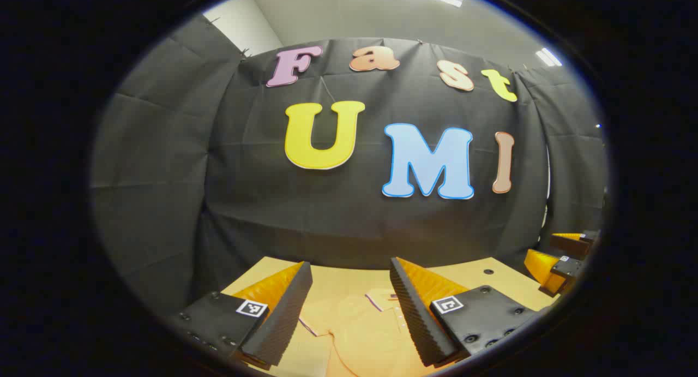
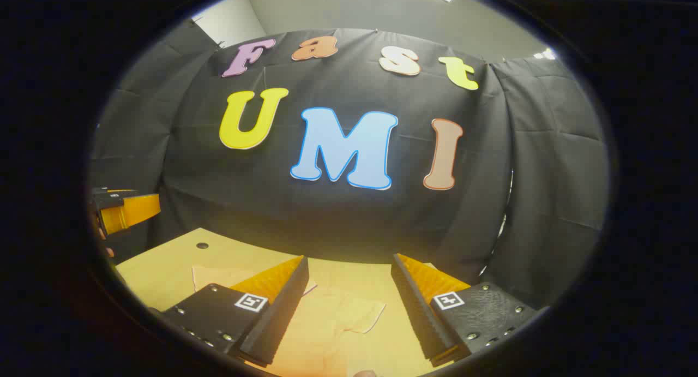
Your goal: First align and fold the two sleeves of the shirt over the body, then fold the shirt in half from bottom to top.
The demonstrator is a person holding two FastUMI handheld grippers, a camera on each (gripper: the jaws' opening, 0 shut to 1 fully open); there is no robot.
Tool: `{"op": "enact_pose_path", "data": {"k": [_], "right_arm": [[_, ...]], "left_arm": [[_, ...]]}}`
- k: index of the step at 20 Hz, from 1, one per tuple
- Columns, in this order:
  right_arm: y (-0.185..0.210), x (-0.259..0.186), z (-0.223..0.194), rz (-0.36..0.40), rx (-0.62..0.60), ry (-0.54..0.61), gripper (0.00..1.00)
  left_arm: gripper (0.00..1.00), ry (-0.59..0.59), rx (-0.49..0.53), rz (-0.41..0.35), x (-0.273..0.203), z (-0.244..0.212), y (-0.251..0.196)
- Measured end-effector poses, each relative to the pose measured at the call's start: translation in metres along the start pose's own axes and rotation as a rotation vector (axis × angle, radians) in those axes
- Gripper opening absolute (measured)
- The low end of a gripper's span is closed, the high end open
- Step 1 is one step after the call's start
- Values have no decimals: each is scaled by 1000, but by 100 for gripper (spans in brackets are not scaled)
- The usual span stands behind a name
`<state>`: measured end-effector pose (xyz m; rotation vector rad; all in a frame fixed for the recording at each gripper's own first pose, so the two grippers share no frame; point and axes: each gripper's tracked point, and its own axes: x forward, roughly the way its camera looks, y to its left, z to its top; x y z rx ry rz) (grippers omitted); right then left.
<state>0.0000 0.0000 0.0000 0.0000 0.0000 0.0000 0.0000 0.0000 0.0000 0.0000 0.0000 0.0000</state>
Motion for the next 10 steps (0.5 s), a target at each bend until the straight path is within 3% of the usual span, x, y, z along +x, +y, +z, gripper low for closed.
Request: {"op": "enact_pose_path", "data": {"k": [10], "right_arm": [[-1, 12, -22, 36, 9, 38, 95]], "left_arm": [[95, 7, 1, 35, -11, -8, 6]]}}
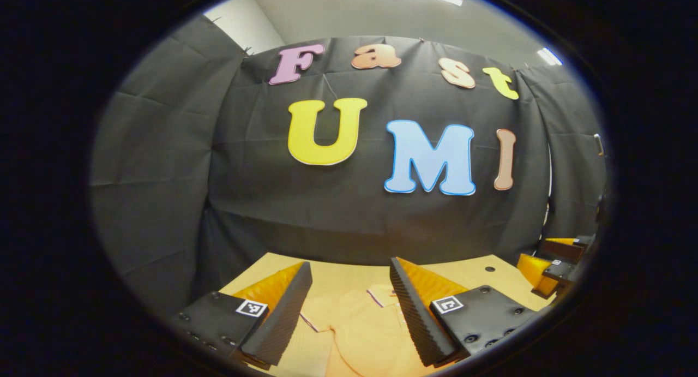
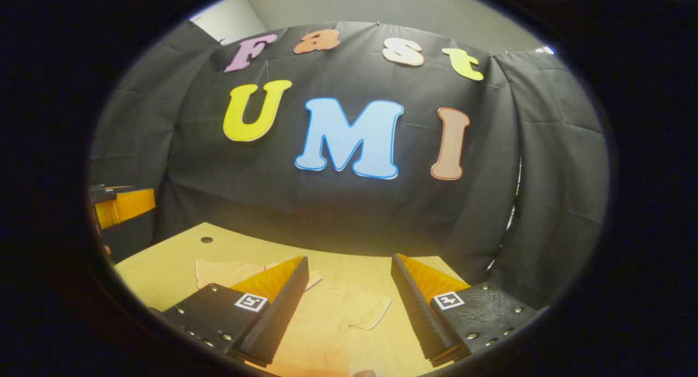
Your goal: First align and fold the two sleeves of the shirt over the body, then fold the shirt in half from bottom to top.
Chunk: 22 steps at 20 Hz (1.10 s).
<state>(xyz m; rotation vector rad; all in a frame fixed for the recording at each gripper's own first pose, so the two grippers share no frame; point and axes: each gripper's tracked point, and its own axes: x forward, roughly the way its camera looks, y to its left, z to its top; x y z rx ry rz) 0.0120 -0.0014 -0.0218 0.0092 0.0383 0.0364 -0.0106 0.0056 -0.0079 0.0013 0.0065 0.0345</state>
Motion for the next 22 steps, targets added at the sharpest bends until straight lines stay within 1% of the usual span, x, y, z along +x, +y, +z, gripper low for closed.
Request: {"op": "enact_pose_path", "data": {"k": [1, 6, 10, 14, 16, 19, 22], "right_arm": [[-4, 2, -2, -2, -5, 3, 94], [-14, 9, -10, 6, -3, 16, 95], [-20, 18, -21, 12, -16, 34, 95], [-27, 39, -40, 21, -17, 65, 94], [-31, 53, -52, 19, -3, 85, 95], [-38, 81, -80, 13, 35, 162, 94], [-49, 107, -106, -1, 72, 242, 95]], "left_arm": [[95, -3, -2, 7, -1, 1, -2], [95, -14, 12, 26, -3, 2, -8], [95, -8, 3, 35, -5, -3, -13], [95, -2, 15, 50, -5, -7, -19], [95, 4, 23, 59, -6, -10, -20], [94, 23, 19, 69, -5, -16, -22], [95, 33, 15, 88, -2, -20, -21]]}}
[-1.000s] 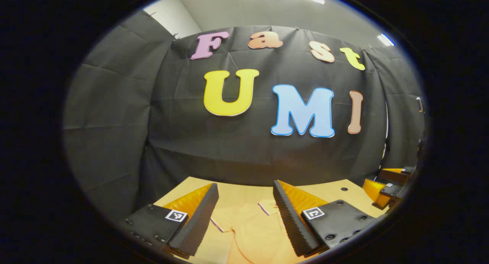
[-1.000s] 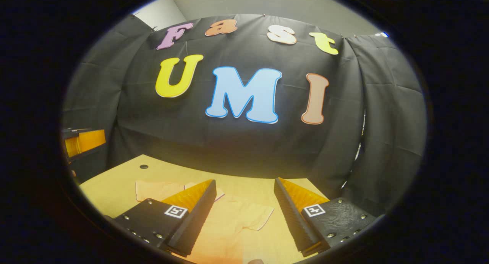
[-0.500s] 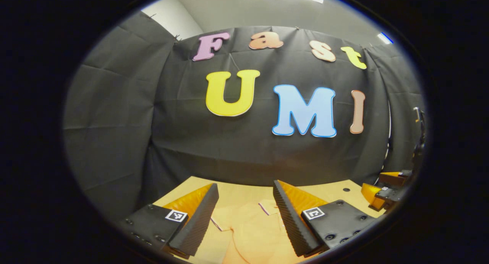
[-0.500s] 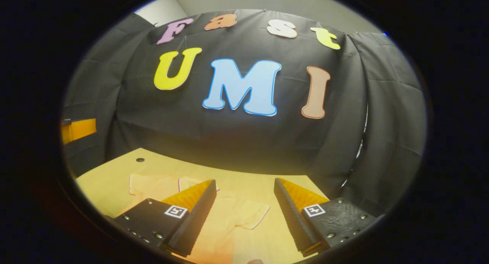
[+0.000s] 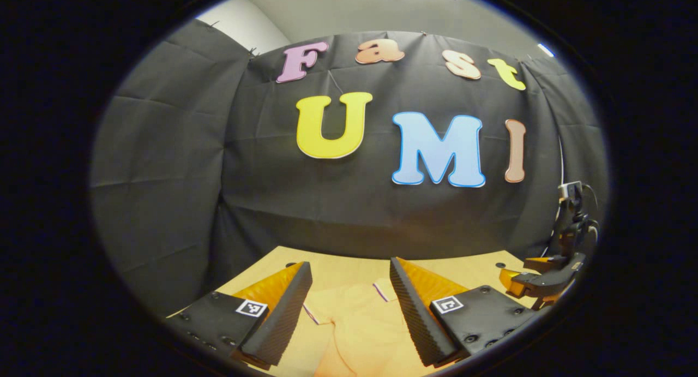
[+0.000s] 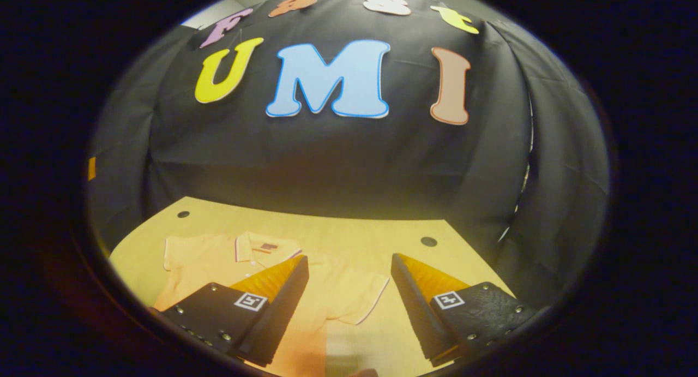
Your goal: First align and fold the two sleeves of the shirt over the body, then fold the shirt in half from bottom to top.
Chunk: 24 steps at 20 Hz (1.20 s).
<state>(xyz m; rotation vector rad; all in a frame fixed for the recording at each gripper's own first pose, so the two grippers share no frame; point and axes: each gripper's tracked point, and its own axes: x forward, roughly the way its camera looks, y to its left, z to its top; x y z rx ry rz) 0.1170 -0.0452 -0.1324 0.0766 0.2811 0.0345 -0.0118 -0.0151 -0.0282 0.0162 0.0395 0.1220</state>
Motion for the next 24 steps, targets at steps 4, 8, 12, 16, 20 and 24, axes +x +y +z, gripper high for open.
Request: {"op": "enact_pose_path", "data": {"k": [4, 8, 12, 16, 20, 24], "right_arm": [[-18, 37, -21, -18, 31, 78, 95], [-33, 69, -47, -35, 52, 157, 94], [-41, 101, -68, -44, 53, 223, 95], [-48, 132, -93, -44, 27, 303, 95], [-51, 150, -113, -38, 26, 371, 95], [-52, 157, -124, -34, 53, 404, 95]], "left_arm": [[94, 4, 10, 24, 7, -1, 1], [94, 13, 12, 27, 13, -4, -5], [94, 31, 4, 24, 17, -11, -11], [94, 40, 11, 27, 14, -13, -13], [94, 49, 1, 44, 10, -14, -13], [94, 53, 13, 55, 6, -16, -10]]}}
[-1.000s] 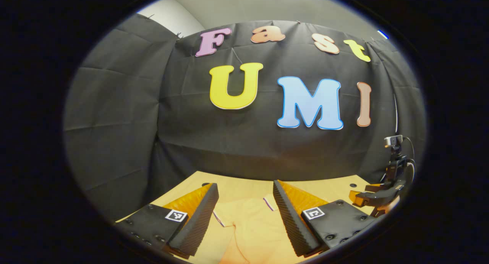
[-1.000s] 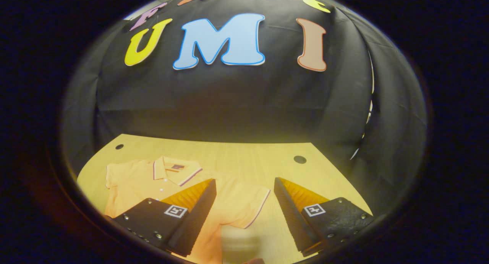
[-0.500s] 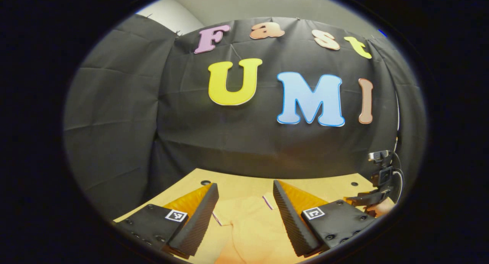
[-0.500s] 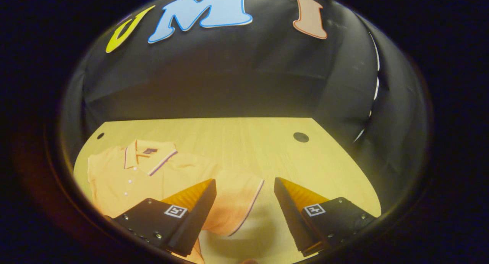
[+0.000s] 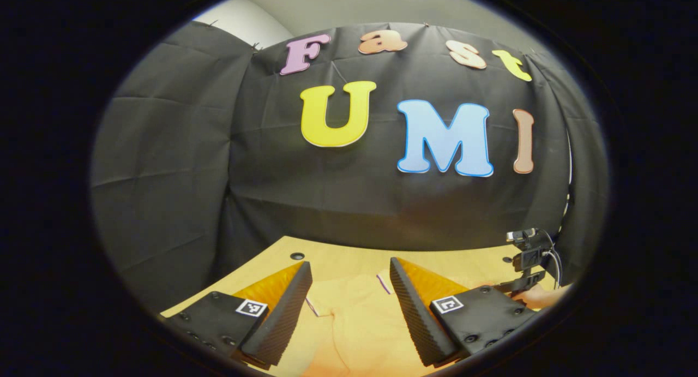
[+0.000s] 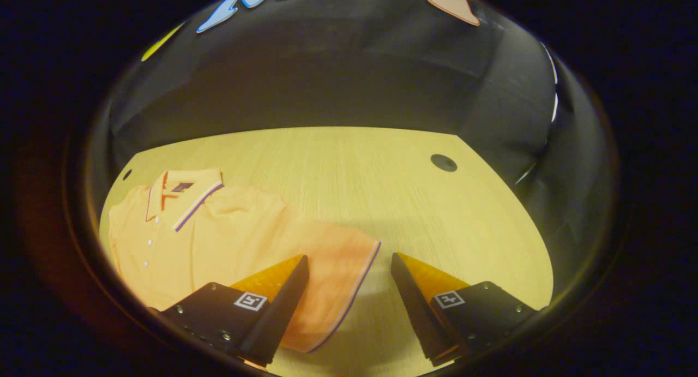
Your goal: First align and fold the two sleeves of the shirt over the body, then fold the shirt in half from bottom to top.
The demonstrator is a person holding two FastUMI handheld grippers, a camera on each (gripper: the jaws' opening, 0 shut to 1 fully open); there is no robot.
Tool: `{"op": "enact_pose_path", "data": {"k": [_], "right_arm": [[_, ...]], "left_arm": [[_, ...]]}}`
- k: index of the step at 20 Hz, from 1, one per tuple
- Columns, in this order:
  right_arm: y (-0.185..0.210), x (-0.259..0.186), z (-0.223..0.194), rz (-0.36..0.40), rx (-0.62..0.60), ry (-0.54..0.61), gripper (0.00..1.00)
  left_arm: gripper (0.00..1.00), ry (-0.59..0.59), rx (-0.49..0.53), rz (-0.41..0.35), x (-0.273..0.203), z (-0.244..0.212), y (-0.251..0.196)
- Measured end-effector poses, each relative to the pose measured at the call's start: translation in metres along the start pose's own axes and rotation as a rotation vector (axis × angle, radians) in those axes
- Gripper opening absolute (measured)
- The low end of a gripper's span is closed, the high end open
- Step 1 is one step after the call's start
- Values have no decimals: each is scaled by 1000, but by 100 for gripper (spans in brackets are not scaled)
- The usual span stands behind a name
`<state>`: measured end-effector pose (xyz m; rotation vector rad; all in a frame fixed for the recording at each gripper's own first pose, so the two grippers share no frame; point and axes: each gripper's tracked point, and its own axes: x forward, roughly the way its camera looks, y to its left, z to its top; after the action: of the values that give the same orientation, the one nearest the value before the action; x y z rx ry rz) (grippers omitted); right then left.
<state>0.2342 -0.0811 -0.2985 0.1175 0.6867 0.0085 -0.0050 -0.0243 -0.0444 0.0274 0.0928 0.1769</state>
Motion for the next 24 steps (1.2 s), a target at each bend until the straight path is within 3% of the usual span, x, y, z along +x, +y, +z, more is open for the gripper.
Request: {"op": "enact_pose_path", "data": {"k": [3, 4, 5, 6, 7, 9, 11, 12, 14, 18, 24], "right_arm": [[6, 2, -3, 41, 38, 24, 93], [9, 1, -3, 47, 60, 39, 88], [8, 4, -3, 46, 59, 36, 73], [8, 3, -4, 48, 59, 40, 75], [8, 1, -4, 46, 65, 41, 51], [10, 2, -5, 56, 62, 38, 49], [13, 1, -4, 43, 107, 49, 15], [14, -1, 0, 44, 98, 34, 16], [19, -2, 1, 44, 94, 41, 5], [20, -15, 19, 31, 33, -20, 4], [49, -46, 51, 78, -27, -126, 4]], "left_arm": [[94, 2, -11, 0, -3, -1, -2], [94, 1, -14, 2, -4, -1, -3], [95, -6, -14, 4, -5, -1, -2], [95, -15, -10, 3, -7, 0, -2], [95, -21, -3, 5, -19, 0, -2], [94, -30, 7, 5, -32, 3, 1], [94, -35, 5, 7, -34, 5, 6], [94, -37, 0, 8, -36, 6, 8], [95, -35, -10, 8, -40, 4, 11], [94, -38, -8, 6, -45, 4, 18], [94, -45, -36, -7, -46, 4, 24]]}}
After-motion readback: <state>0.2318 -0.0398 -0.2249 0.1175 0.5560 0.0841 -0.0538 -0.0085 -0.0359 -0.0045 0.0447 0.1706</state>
